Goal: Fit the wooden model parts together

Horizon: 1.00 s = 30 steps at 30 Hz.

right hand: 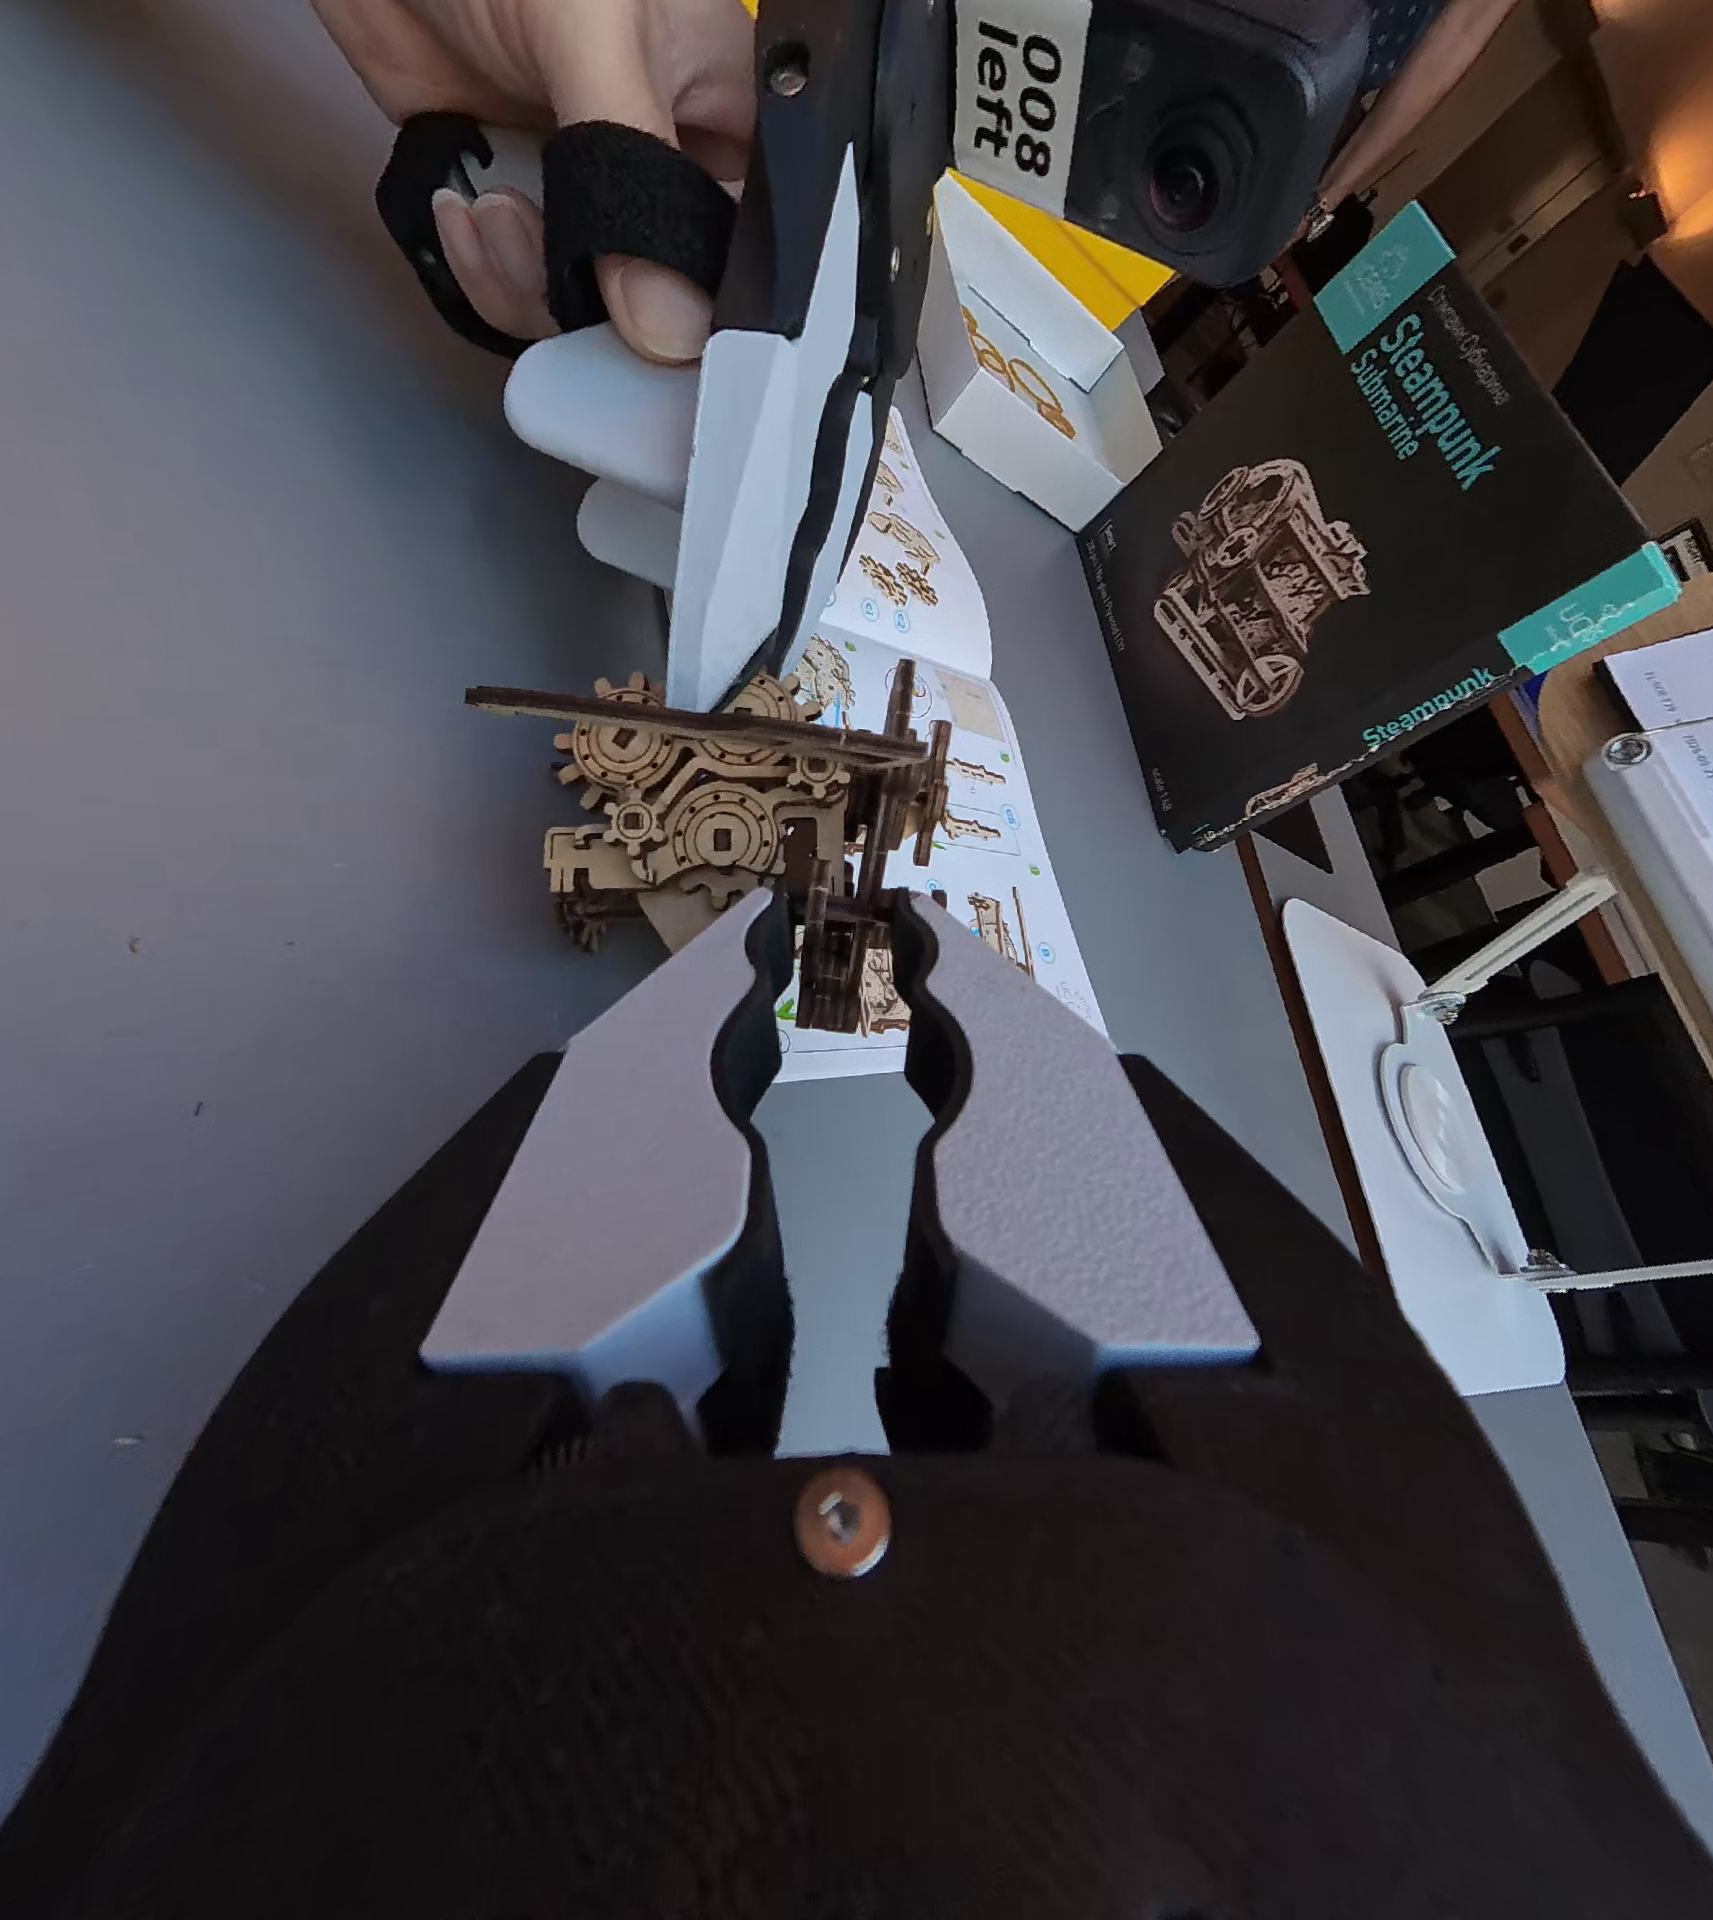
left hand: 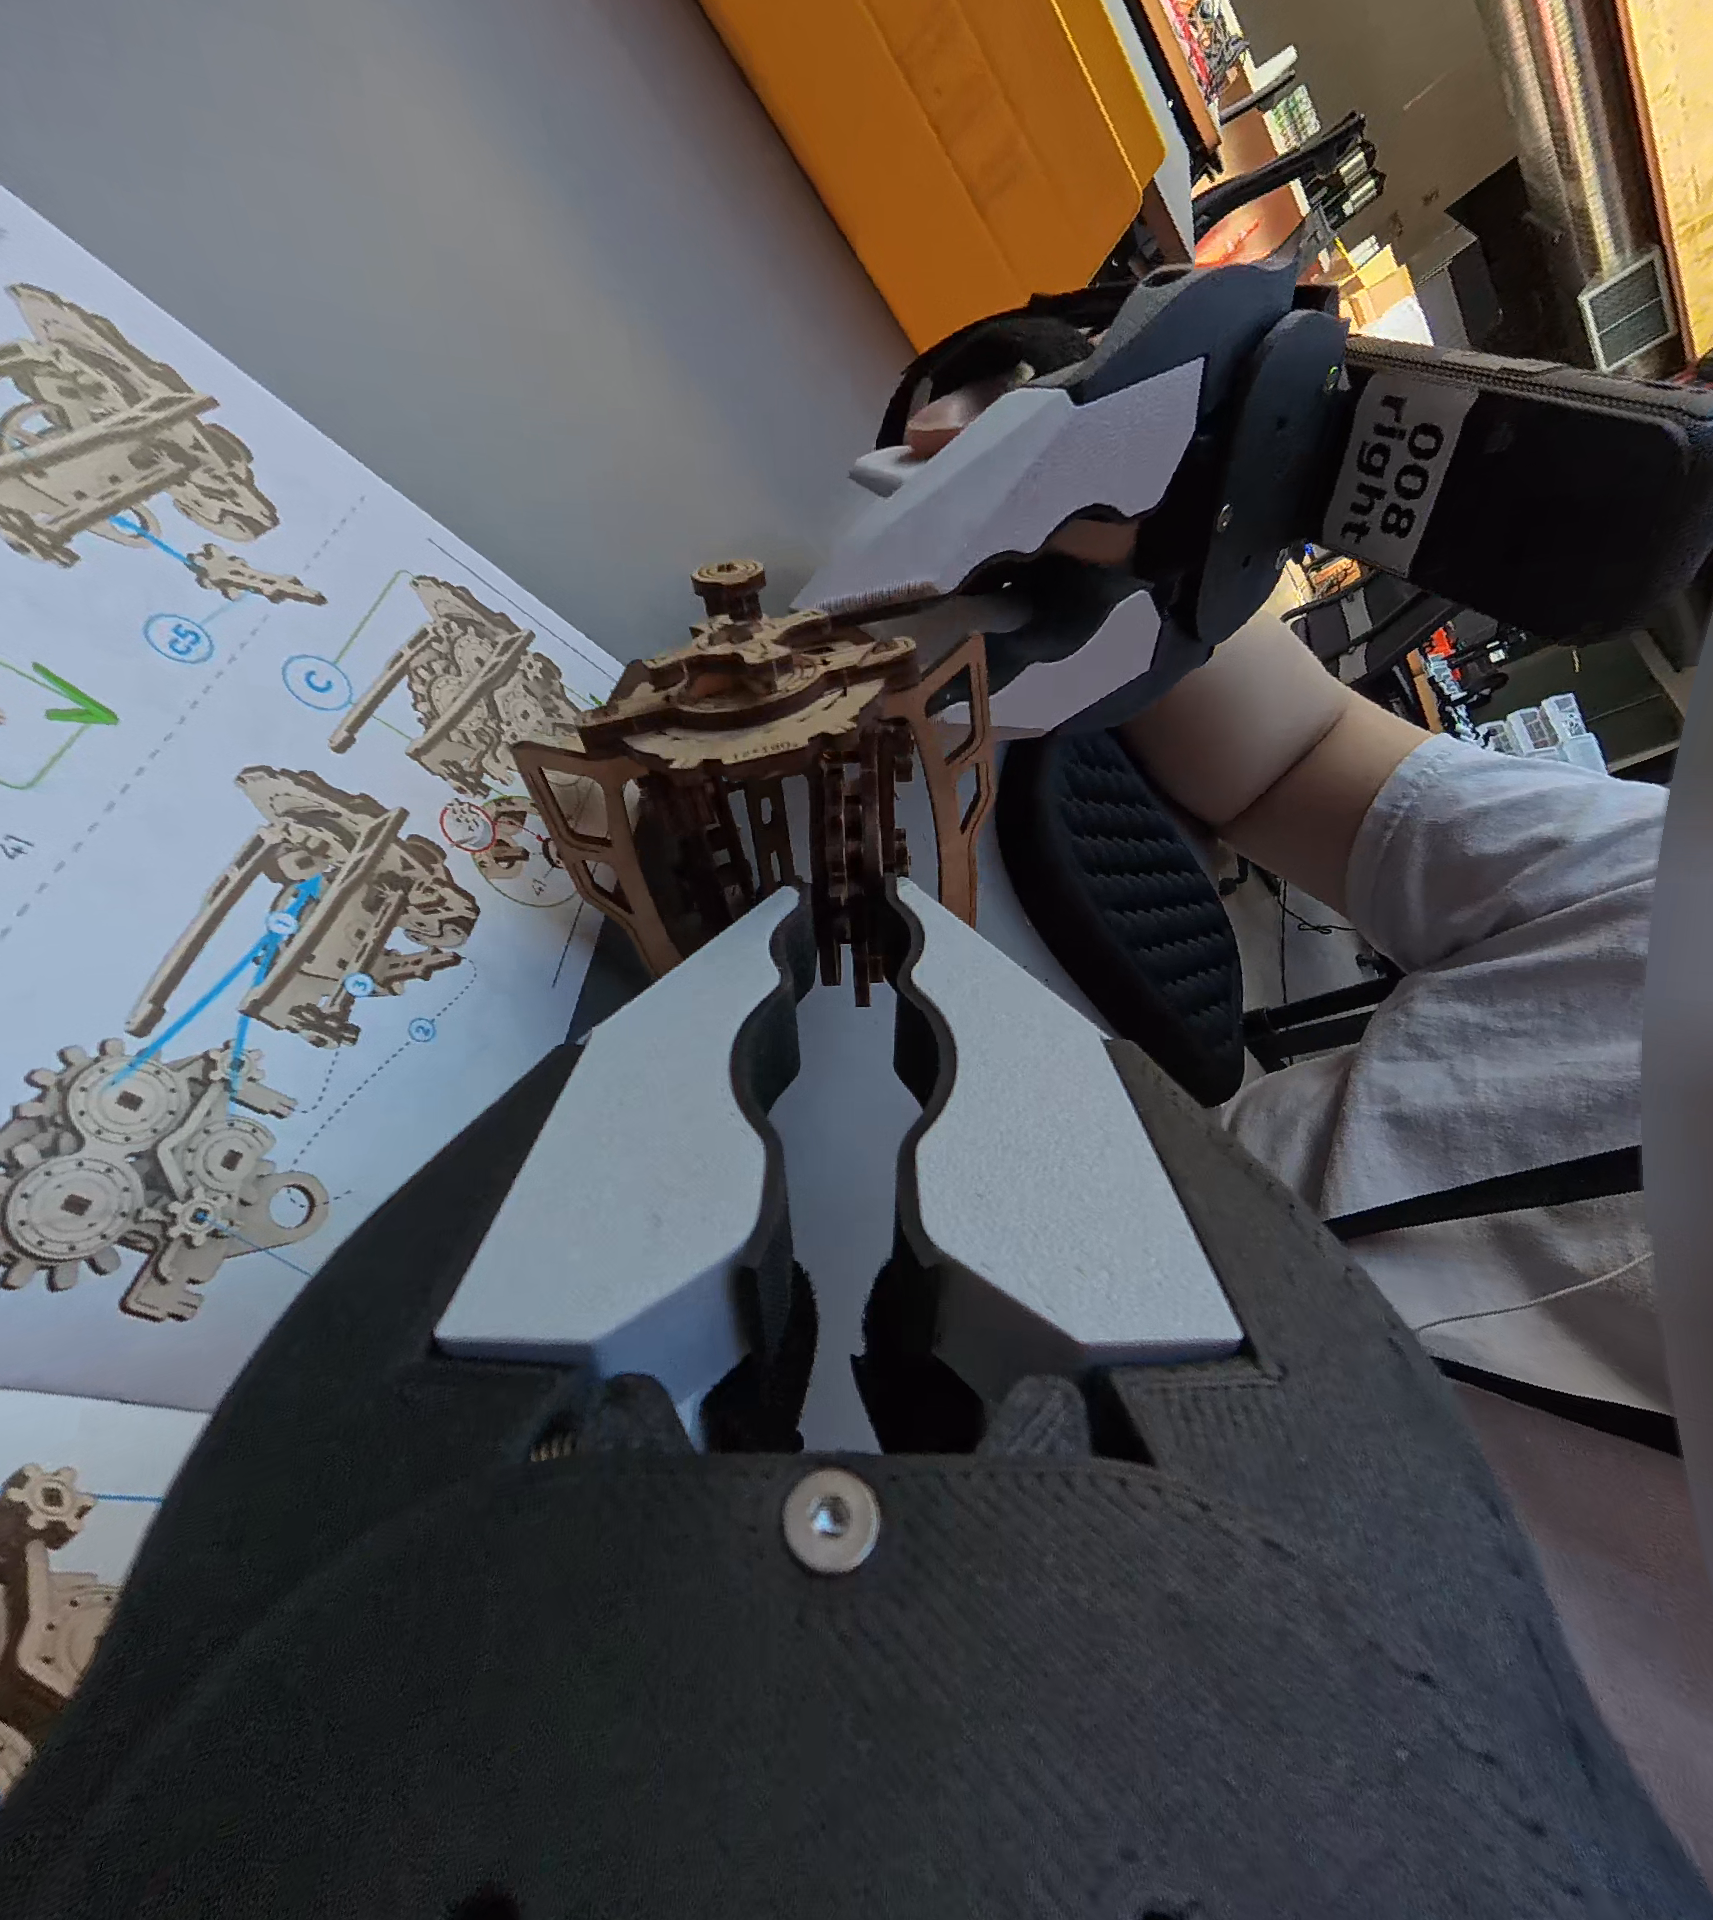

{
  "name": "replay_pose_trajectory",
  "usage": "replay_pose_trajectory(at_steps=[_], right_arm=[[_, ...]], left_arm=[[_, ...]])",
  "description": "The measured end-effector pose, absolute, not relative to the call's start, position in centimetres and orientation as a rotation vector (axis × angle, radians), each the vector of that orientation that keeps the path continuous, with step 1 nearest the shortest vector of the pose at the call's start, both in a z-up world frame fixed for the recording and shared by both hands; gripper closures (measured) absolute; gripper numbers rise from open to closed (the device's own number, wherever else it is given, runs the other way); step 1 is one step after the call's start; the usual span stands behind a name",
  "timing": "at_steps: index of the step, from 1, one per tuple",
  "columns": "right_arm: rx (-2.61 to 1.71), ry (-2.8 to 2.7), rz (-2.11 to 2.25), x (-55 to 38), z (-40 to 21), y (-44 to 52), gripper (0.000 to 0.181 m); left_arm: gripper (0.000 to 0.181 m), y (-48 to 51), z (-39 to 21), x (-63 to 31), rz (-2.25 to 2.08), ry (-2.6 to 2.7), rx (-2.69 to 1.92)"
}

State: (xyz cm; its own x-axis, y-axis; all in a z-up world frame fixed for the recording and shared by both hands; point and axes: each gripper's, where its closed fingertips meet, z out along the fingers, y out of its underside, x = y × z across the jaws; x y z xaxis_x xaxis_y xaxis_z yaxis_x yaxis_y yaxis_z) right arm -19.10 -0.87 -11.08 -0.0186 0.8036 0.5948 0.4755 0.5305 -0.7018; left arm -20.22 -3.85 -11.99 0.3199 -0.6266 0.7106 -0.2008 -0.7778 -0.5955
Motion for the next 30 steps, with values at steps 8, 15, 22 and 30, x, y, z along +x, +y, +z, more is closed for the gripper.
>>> replay_pose_trajectory(at_steps=[8, 15, 22, 30], right_arm=[[-1.124, -1.674, 0.379, -19.00, -11.50, -0.99, 0.165], [-1.093, -1.638, 0.403, -19.04, -11.01, -1.19, 0.164], [-1.170, -1.606, 0.445, -19.30, -11.46, -0.80, 0.164], [-1.311, -1.545, 0.611, -19.68, -11.41, -0.48, 0.164]], left_arm=[[0.171, -4.10, -11.91, -20.14, -1.351, 0.864, -2.144], [0.171, -4.20, -11.64, -20.23, -1.400, 0.839, -2.143], [0.171, -3.76, -11.77, -20.57, -1.471, 0.698, -2.191], [0.171, -3.40, -11.74, -21.03, -1.461, 0.634, -2.218]])
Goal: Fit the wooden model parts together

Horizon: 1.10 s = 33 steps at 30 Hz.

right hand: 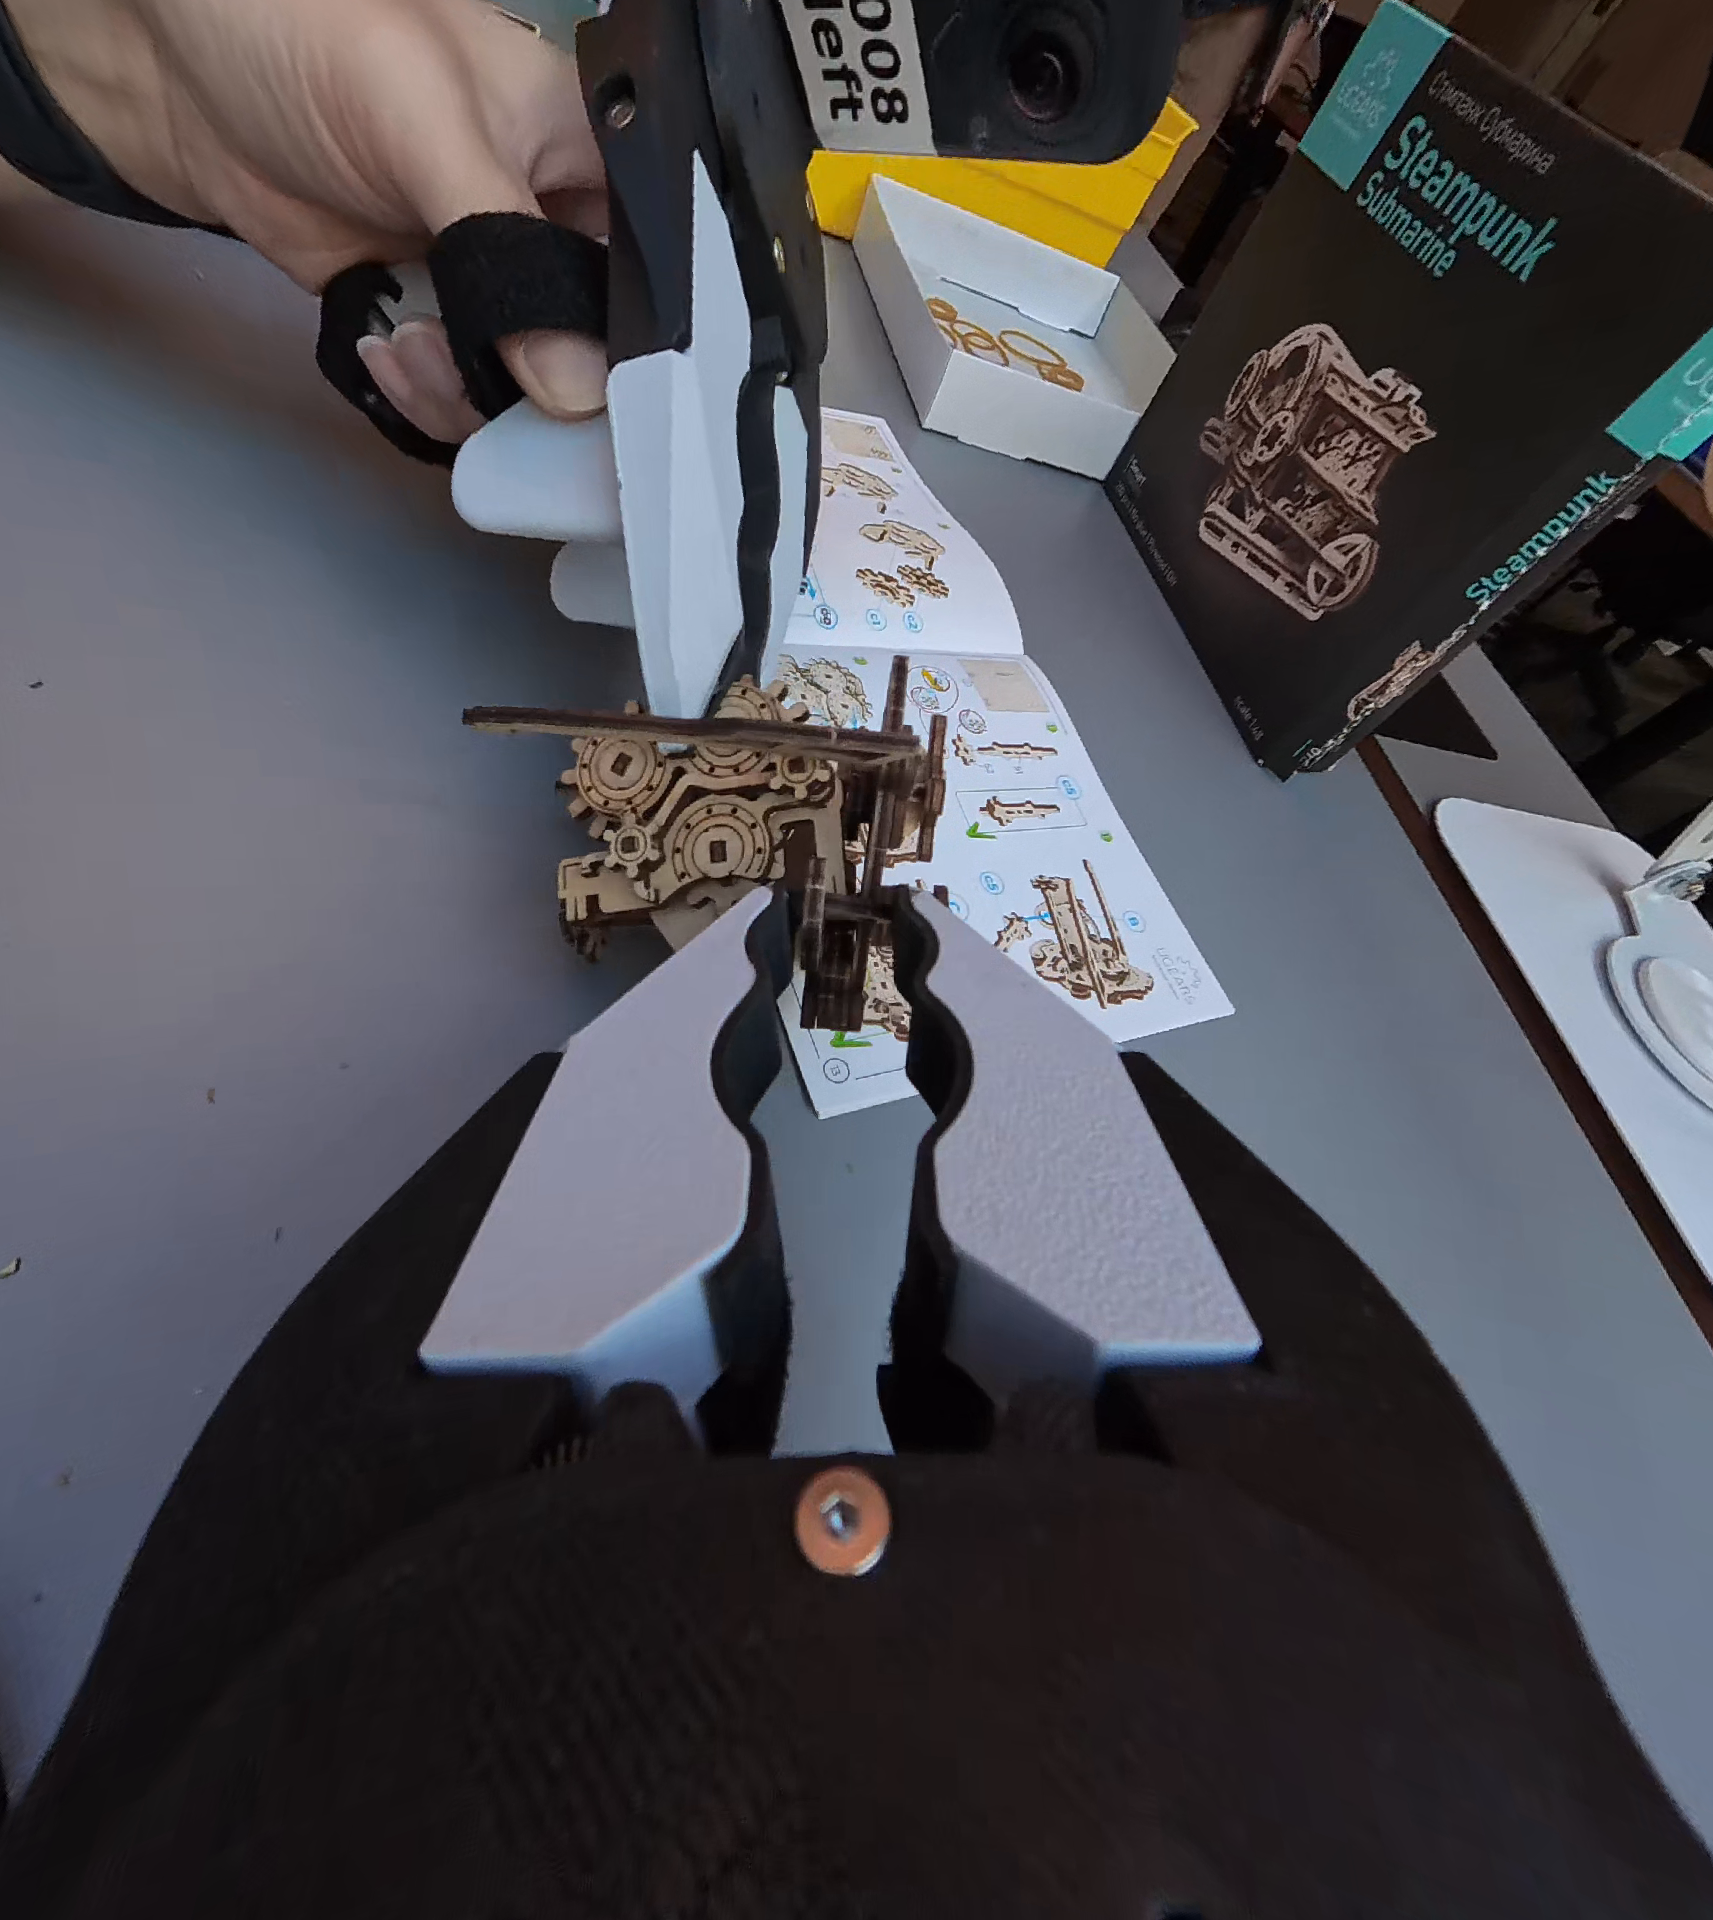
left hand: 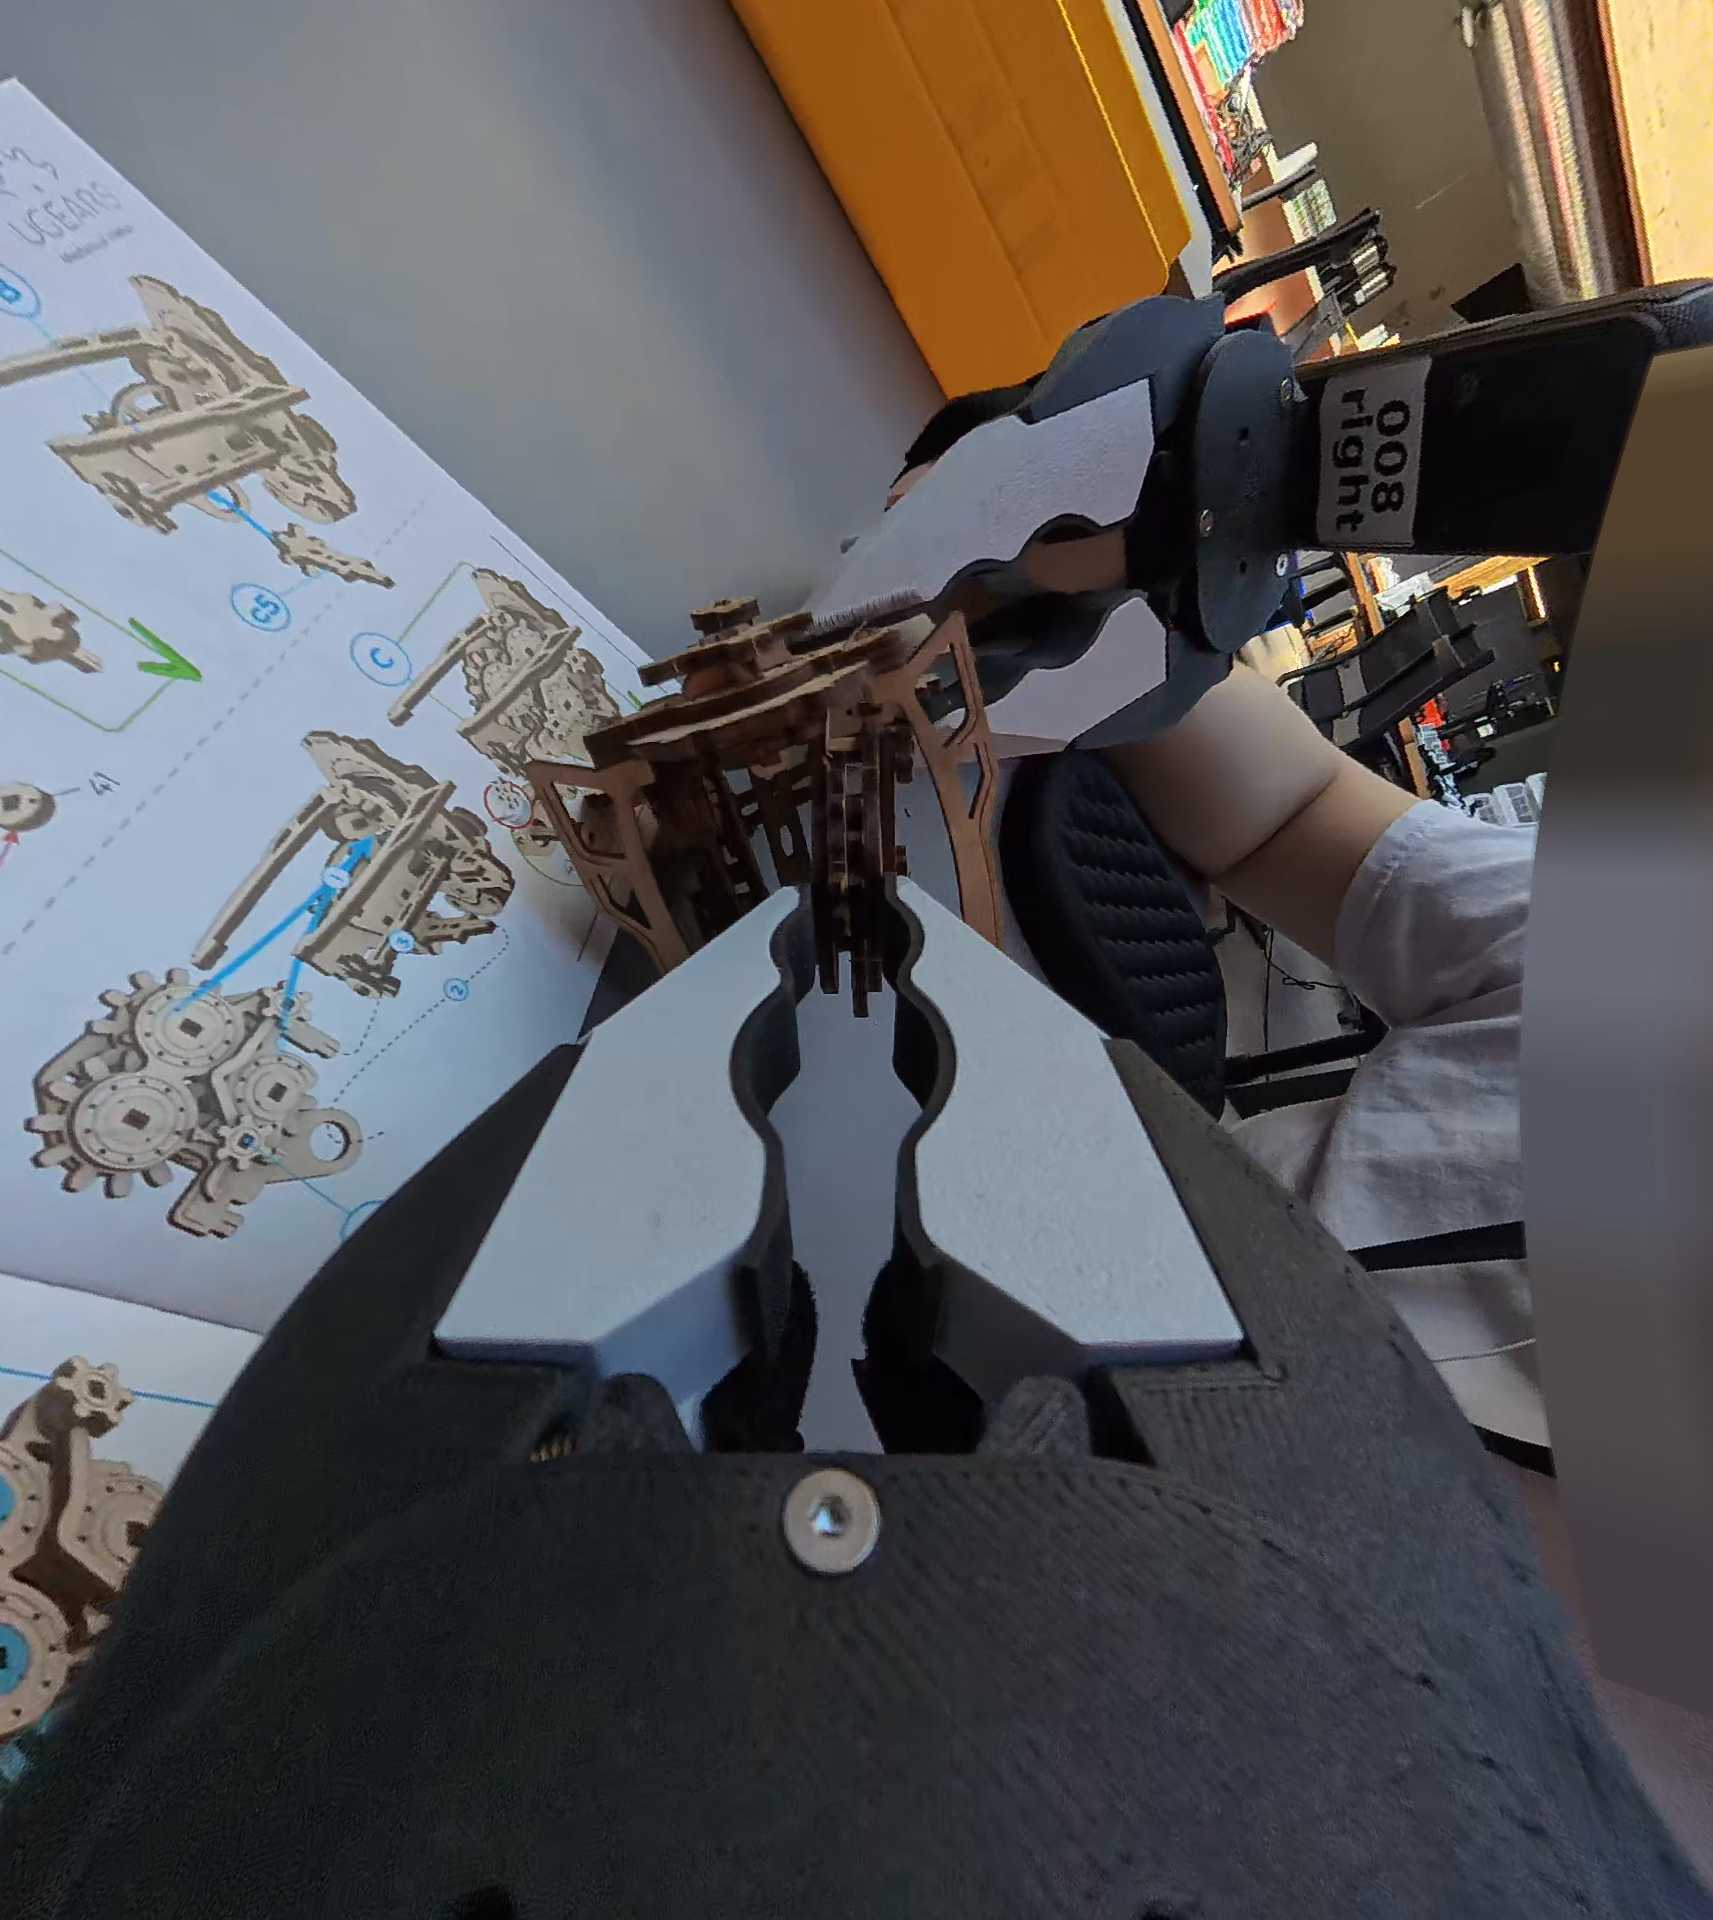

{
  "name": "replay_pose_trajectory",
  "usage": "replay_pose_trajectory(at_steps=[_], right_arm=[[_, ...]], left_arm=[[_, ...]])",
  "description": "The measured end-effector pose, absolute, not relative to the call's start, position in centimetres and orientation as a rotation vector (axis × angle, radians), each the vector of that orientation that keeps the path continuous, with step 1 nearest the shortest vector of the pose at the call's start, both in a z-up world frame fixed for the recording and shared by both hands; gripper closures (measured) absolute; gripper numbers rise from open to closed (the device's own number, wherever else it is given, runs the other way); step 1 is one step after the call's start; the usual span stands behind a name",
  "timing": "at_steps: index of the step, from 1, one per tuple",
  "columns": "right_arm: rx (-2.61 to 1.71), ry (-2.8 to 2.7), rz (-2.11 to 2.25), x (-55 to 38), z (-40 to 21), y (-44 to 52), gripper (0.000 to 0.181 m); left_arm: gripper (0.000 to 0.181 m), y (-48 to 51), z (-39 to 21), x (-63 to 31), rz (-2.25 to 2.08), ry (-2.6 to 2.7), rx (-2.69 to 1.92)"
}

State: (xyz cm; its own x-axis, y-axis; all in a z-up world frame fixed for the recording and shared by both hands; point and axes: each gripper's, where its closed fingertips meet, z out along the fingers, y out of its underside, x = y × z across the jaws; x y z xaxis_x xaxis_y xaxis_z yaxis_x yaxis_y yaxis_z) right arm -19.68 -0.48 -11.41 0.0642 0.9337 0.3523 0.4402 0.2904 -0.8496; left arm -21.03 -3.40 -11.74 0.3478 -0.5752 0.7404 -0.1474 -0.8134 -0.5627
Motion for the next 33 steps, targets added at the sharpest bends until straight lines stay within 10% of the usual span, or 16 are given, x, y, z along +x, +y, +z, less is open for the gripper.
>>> replay_pose_trajectory(at_steps=[33], right_arm=[[-1.021, -1.570, 0.409, -19.35, -10.81, -1.33, 0.164]], left_arm=[[0.171, -4.29, -11.54, -20.66, -1.330, 0.818, -2.188]])
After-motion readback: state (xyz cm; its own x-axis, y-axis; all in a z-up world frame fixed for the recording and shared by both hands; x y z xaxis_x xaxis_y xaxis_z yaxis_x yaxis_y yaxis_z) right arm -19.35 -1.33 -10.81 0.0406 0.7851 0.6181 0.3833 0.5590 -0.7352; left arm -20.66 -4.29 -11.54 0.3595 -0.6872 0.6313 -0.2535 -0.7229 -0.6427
